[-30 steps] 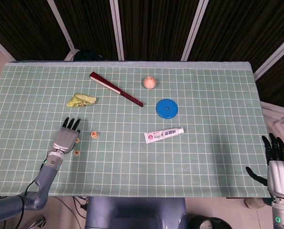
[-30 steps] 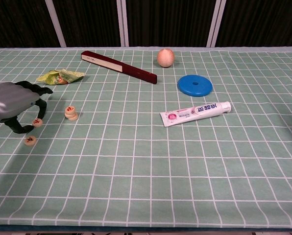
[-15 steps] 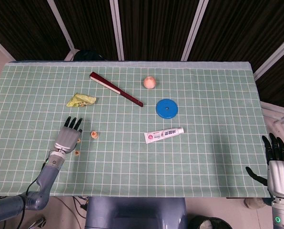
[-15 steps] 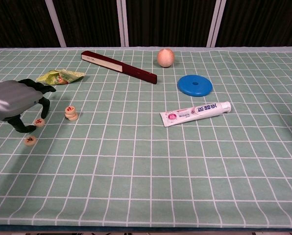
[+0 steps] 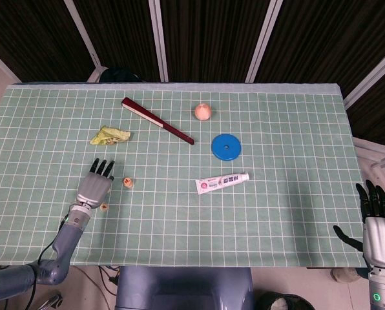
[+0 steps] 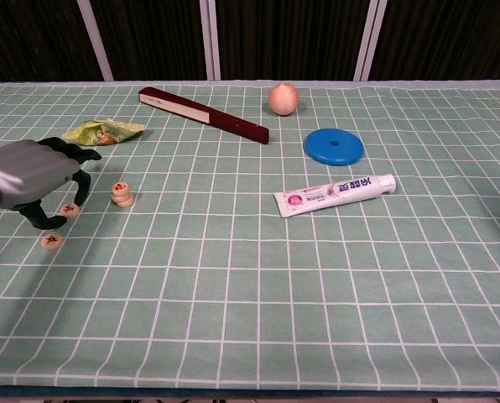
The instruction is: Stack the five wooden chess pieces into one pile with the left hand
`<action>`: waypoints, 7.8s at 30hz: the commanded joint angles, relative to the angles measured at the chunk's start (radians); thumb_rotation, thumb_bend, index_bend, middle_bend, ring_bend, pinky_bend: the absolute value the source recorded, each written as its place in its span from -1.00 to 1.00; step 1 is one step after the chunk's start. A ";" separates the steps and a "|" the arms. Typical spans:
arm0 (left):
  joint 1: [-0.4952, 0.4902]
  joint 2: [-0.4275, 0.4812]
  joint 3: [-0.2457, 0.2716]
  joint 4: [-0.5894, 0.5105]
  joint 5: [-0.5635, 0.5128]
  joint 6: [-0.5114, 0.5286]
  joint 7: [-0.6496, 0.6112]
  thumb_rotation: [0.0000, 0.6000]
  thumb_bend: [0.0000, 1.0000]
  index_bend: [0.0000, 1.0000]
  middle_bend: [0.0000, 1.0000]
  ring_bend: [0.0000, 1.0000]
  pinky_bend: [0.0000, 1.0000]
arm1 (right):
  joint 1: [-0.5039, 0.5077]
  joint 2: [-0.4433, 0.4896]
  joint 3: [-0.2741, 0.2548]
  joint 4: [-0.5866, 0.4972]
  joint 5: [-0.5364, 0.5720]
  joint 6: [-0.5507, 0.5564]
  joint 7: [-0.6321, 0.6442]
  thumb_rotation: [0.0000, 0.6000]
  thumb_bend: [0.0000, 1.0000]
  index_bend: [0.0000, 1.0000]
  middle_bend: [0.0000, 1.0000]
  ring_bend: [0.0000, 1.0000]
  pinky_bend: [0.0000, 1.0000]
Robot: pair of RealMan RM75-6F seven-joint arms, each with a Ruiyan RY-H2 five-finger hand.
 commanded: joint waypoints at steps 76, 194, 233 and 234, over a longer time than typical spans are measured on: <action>-0.172 -0.016 -0.058 -0.142 -0.204 0.062 0.190 1.00 -0.38 -0.04 -1.00 -1.00 -1.00 | -0.001 0.003 0.001 0.000 0.003 0.000 0.003 1.00 -0.53 -0.90 -0.97 -1.00 -1.00; 0.155 0.068 0.085 -0.062 0.249 0.092 -0.198 1.00 -0.41 -0.02 -1.00 -1.00 -1.00 | -0.006 0.006 0.012 -0.011 0.018 0.007 0.012 1.00 -0.54 -0.89 -0.97 -1.00 -1.00; -0.074 0.056 -0.130 -0.202 -0.080 0.016 0.102 1.00 -0.41 -0.02 -1.00 -1.00 -1.00 | -0.005 0.002 0.015 -0.006 0.018 0.010 0.009 1.00 -0.54 -0.89 -0.97 -1.00 -1.00; -0.076 0.053 -0.129 -0.200 -0.082 0.018 0.103 1.00 -0.41 -0.02 -1.00 -1.00 -1.00 | -0.005 0.002 0.015 -0.006 0.018 0.010 0.009 1.00 -0.54 -0.89 -0.97 -1.00 -1.00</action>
